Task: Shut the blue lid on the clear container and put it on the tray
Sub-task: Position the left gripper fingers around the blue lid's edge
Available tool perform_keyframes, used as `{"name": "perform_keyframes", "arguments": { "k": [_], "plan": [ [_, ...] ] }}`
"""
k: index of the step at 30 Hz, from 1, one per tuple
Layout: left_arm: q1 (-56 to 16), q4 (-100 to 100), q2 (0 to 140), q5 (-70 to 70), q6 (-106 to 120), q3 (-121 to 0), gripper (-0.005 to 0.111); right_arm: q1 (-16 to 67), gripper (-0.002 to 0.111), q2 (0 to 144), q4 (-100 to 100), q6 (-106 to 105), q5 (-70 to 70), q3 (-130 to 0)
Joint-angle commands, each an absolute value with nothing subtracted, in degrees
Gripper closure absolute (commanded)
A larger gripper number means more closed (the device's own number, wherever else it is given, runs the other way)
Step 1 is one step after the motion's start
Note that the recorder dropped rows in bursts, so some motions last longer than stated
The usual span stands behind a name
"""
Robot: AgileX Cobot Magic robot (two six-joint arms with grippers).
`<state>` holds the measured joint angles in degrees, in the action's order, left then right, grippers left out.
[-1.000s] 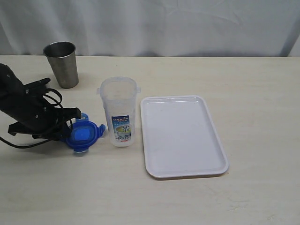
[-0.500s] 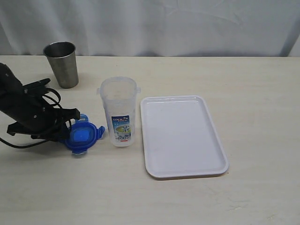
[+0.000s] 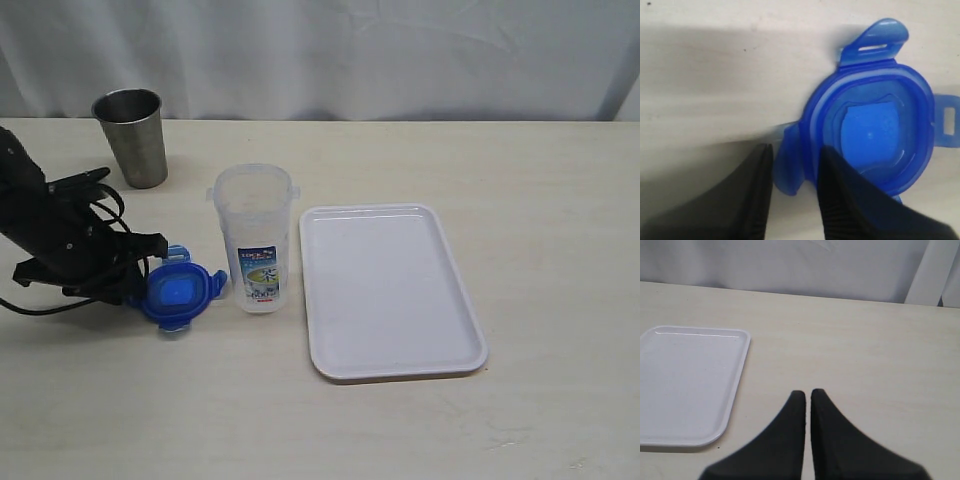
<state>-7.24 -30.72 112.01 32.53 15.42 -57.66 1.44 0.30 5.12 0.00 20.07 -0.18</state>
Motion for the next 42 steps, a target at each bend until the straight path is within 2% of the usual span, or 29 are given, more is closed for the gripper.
{"name": "perform_keyframes", "arguments": {
  "k": [1, 5, 9, 11, 16, 26, 31, 42],
  "plan": [
    [-7.06, -30.58, 111.99, 33.47, 16.71, -58.09, 0.071, 1.45, 0.104, 0.00, 5.16, 0.00, 19.81, 0.00],
    [-7.06, -30.58, 111.99, 33.34, 17.07, -58.09, 0.069, 1.45, 0.104, 0.00, 5.16, 0.00, 19.81, 0.00],
    [-7.06, -30.66, 111.99, 33.34, 18.02, -58.09, 0.049, 1.45, 0.104, 0.00, 5.16, 0.00, 19.81, 0.00],
    [-7.06, -30.66, 111.99, 33.34, 18.02, -58.09, 0.046, 1.45, 0.104, 0.00, 5.16, 0.00, 19.81, 0.00],
    [-7.06, -30.51, 111.99, 31.72, 18.48, -58.74, 0.046, 1.45, 0.104, 0.00, 5.16, 0.00, 19.81, 0.00],
    [-7.06, -26.81, 110.53, 38.85, 15.88, -60.19, 0.047, 1.45, 0.104, 0.00, 5.16, 0.00, 19.81, 0.00],
    [-7.06, -23.71, 110.53, 38.49, 11.69, -59.95, 0.064, 1.45, 0.104, 0.00, 5.16, 0.00, 19.81, 0.00],
    [-7.18, -28.30, 110.53, 31.93, 13.40, -57.36, 0.064, 1.45, 0.104, 0.00, 5.16, 0.00, 19.81, 0.00]
  ]
}}
